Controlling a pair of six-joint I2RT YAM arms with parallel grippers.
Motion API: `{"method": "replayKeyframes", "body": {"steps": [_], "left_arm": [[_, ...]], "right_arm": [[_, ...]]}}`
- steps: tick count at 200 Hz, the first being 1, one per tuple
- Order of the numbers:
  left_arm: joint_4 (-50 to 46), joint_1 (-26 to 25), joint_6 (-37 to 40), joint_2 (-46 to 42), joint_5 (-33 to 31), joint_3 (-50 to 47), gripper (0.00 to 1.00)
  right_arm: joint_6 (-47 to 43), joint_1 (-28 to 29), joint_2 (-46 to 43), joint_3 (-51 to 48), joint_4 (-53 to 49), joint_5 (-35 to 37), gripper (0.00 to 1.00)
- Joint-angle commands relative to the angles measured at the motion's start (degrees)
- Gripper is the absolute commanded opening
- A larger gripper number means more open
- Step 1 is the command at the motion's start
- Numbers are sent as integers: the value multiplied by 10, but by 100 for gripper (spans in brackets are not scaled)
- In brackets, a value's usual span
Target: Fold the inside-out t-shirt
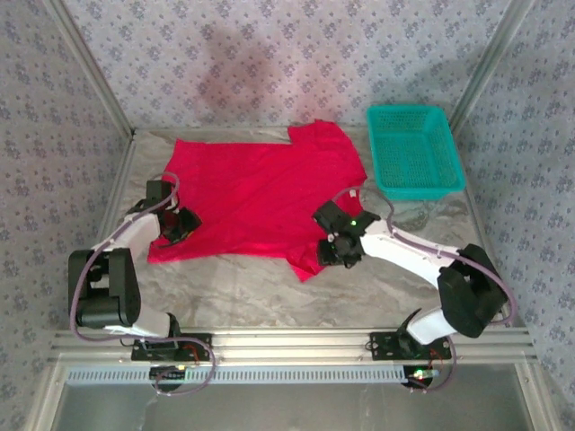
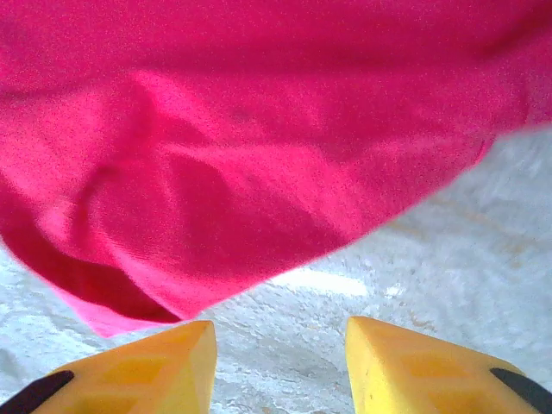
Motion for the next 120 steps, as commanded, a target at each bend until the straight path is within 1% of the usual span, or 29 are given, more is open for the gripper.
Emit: {"method": "replayKeyframes", "body": {"steps": [1, 18, 44, 85, 91, 95, 111, 120], "left_arm": [[-1, 2, 11, 1, 11, 5, 29], [-2, 5, 12, 0, 12, 2, 29], [7, 17, 8, 3, 21, -10, 29], [32, 51, -7, 12, 43, -33, 27], [37, 57, -9, 14, 46, -37, 27], [41, 60, -11, 15, 46, -40, 27], [48, 73, -14, 25, 45, -45, 27], [48, 81, -14, 35, 41, -47, 27]], "right_arm": [[50, 4, -13, -37, 124, -72, 51], [41, 13, -1, -17, 117, -54, 55], [24, 20, 47, 19, 97, -41, 55], [18, 21, 125, 65, 85, -35, 53], [18, 20, 131, 70, 83, -31, 50], [18, 19, 134, 73, 81, -28, 45], [18, 17, 133, 87, 57, -15, 18], [17, 19, 117, 92, 30, -3, 7]]}}
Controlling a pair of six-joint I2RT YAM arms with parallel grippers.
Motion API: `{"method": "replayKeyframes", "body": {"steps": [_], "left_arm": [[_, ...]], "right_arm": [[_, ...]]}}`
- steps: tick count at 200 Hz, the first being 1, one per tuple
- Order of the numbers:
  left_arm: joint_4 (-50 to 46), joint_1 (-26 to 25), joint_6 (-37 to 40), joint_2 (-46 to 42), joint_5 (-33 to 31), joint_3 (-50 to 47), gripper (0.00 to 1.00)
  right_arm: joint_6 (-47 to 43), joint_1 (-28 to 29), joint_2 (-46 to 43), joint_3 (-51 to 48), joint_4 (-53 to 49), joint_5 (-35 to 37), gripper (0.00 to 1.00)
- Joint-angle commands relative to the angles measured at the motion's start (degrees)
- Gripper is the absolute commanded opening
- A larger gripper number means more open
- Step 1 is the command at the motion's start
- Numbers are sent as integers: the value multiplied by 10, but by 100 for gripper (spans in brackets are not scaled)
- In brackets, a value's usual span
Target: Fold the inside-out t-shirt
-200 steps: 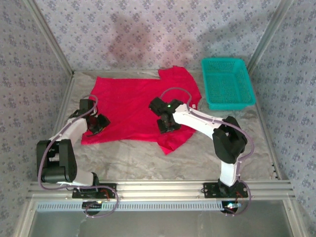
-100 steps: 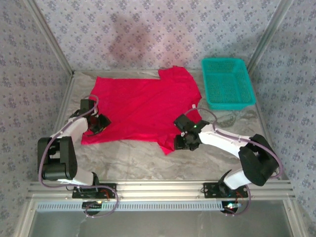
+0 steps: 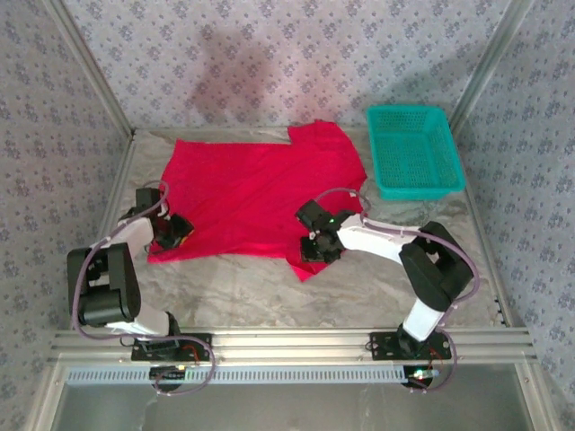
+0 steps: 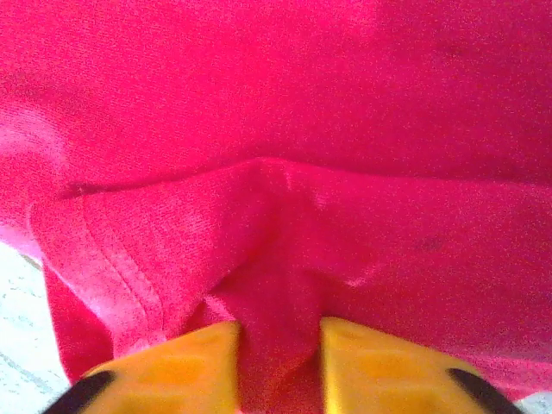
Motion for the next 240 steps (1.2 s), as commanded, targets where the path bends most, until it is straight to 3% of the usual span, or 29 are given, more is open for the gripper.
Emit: {"method": "replayKeyframes", "body": {"steps": [1, 13, 46, 82, 115, 123, 148, 157, 175, 196, 240], "left_arm": [[17, 18, -7, 21, 8, -10, 27], [20, 30, -9, 38, 6, -12, 26], [35, 68, -15, 83, -3, -23, 22], [36, 84, -9, 92, -13, -28, 21], [19, 85, -1, 71, -29, -25, 21], [15, 85, 0, 65, -32, -23, 21], [11, 83, -3, 48, -31, -23, 21], [12, 81, -5, 44, -27, -22, 21], [6, 70, -4, 35, -22, -16, 21], [-13, 53, -1, 19, -27, -6, 21], [-79, 1, 12, -46, -77, 43, 22]], "right_arm": [[-2, 0, -20, 30, -61, 31, 6], [-2, 4, -60, 24, -92, 50, 0], [25, 4, -209, -64, -156, 71, 0], [92, 3, -380, -227, -145, 63, 4], [156, 1, -526, -312, -177, 63, 8], [183, 2, -559, -324, -186, 70, 13], [219, -1, -645, -355, -227, 72, 49], [224, -4, -662, -354, -236, 85, 56], [208, -13, -663, -342, -224, 89, 63], [179, -19, -609, -317, -176, 77, 64], [105, -58, -371, -177, -80, 68, 60]]}}
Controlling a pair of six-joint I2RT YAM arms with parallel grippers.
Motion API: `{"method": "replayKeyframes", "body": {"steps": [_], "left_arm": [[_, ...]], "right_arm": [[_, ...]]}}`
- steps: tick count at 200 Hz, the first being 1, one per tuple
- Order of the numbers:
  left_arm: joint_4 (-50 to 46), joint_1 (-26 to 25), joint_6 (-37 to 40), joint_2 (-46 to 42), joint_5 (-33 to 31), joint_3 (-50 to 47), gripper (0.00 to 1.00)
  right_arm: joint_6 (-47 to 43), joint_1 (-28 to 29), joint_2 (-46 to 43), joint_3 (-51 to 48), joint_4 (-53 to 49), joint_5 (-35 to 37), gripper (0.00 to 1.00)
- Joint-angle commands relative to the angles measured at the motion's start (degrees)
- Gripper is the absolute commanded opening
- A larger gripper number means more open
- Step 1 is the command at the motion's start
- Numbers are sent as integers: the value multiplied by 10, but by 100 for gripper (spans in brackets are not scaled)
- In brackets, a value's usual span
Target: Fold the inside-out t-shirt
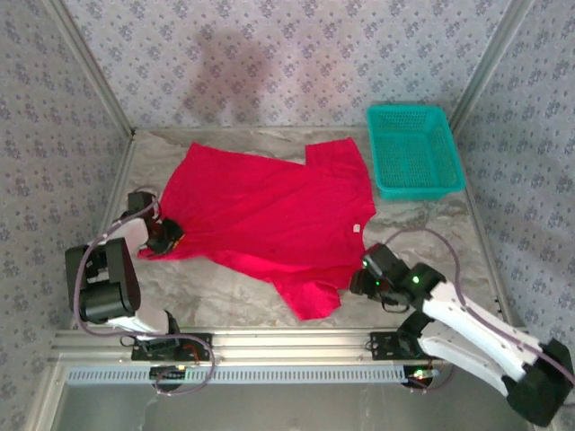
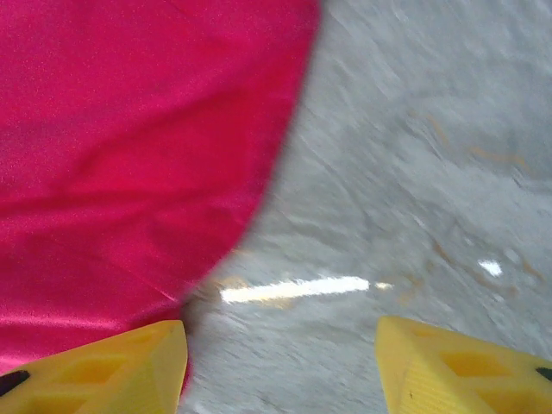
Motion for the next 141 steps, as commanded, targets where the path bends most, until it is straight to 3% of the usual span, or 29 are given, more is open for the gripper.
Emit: {"method": "replayKeyframes", "body": {"steps": [1, 30, 80, 141], "left_arm": [[-59, -27, 18, -49, -42, 44, 22], [-69, -53, 27, -63, -41, 81, 25], [-47, -56, 25, 27, 7, 143, 26], [3, -40, 1, 178, -10, 237, 27]], "right_arm": [[-57, -31, 108, 89, 77, -1, 60], [-112, -83, 288, 209, 106, -19, 57], [-176, -170, 527, 354, 113, -51, 56], [-244, -229, 824, 722, 8, -64, 56]]}}
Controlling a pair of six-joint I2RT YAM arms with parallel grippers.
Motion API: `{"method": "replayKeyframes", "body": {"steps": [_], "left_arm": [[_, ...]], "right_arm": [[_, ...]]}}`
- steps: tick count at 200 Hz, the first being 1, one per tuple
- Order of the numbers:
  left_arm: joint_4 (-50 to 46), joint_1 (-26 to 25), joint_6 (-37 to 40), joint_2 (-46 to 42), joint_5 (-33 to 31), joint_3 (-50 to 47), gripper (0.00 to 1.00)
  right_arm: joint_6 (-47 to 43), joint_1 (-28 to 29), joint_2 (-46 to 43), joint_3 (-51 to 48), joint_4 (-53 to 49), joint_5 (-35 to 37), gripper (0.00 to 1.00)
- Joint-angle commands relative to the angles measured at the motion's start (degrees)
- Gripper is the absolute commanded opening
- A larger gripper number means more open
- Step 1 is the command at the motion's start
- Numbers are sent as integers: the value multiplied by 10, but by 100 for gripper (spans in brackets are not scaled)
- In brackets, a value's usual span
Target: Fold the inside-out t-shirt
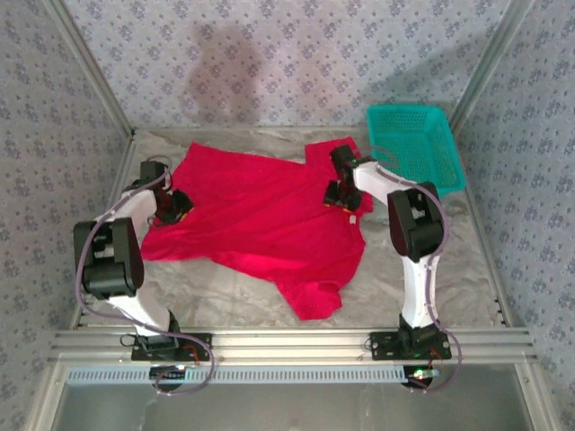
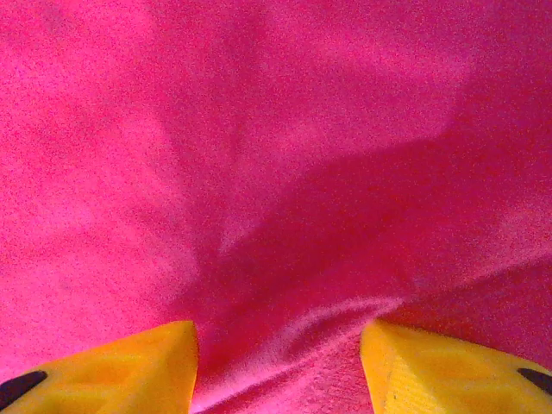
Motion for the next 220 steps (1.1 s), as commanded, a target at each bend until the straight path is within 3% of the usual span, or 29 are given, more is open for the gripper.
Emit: {"method": "replayKeyframes", "body": {"steps": [1, 42, 58, 89, 129, 159, 190, 204, 220], "left_arm": [[30, 13, -12, 57, -6, 54, 27], [28, 21, -8, 189, -7, 166, 27], [11, 20, 5, 214, -7, 198, 27], [-4, 28, 19, 202, -18, 206, 27], [-17, 19, 27, 159, 2, 222, 28], [-28, 7, 41, 191, 27, 271, 28], [-39, 8, 34, 208, 47, 272, 28], [-41, 11, 30, 190, 56, 246, 29], [-28, 17, 21, 151, 66, 193, 29]], "right_arm": [[-45, -15, 101, 136, -69, -5, 56], [-58, -35, 330, 551, -213, -21, 57], [-50, -46, 362, 632, -224, -42, 58], [-56, -50, 273, 550, -171, -58, 60], [-66, -18, 147, 427, -74, -17, 61], [-48, -14, 169, 403, 38, -44, 61], [-5, -22, 215, 450, 10, -98, 55], [-21, -15, 170, 383, 3, -97, 55], [-26, -5, 78, 239, 63, -87, 57]]}}
